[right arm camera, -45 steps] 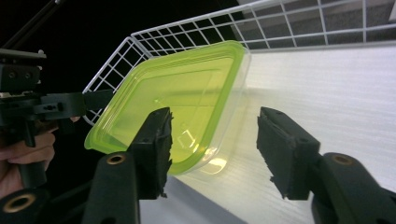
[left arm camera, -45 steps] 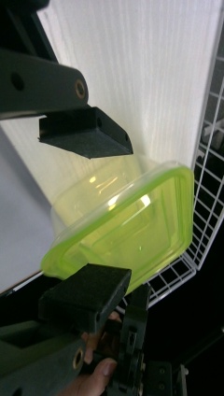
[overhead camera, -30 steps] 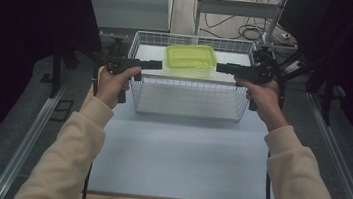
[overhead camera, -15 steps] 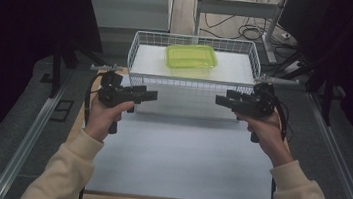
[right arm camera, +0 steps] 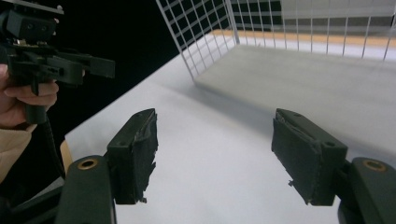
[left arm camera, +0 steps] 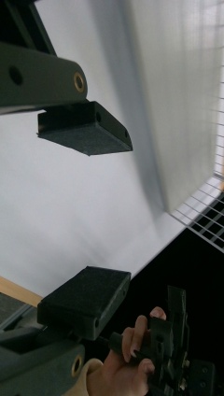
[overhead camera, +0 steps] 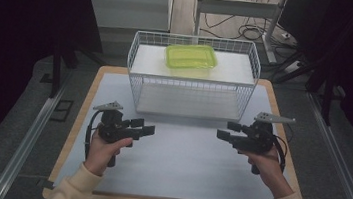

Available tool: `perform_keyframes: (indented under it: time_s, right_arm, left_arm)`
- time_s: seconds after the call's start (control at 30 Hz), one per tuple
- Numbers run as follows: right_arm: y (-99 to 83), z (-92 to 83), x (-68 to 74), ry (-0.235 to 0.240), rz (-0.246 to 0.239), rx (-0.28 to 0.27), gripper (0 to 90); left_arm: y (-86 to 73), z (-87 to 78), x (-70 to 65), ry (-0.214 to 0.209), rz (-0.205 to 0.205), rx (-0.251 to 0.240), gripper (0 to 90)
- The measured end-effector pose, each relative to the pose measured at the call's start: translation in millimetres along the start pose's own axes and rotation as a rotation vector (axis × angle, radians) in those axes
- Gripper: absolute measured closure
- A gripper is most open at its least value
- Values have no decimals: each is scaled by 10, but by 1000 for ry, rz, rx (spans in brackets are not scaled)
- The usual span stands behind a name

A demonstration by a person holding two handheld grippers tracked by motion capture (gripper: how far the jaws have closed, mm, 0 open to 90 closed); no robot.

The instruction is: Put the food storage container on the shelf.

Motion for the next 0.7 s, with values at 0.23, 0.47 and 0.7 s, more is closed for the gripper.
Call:
perform_keyframes:
  time_s: [0.23,0.47,0.7]
  right_arm:
    - [-386,-60,-44,-32,-37,43,300]
    - [-602,-66,-56,-36,-44,76,291]
    - [-652,-53,-56,-34,-53,76,289]
  left_arm:
    - [-334,-9,1,13,23,48,313]
    - [-523,24,29,32,37,83,313]
    - [-569,37,74,42,24,89,312]
Point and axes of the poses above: each handheld gripper's, and its own axes: z roughly forward along the jaws, y roughly out of its top, x roughly to its left, the point moved 7 cm from there along z, roughly forward along the jaws, and after that the axes turned 11 degrees about -x, right-handed, at the moved point
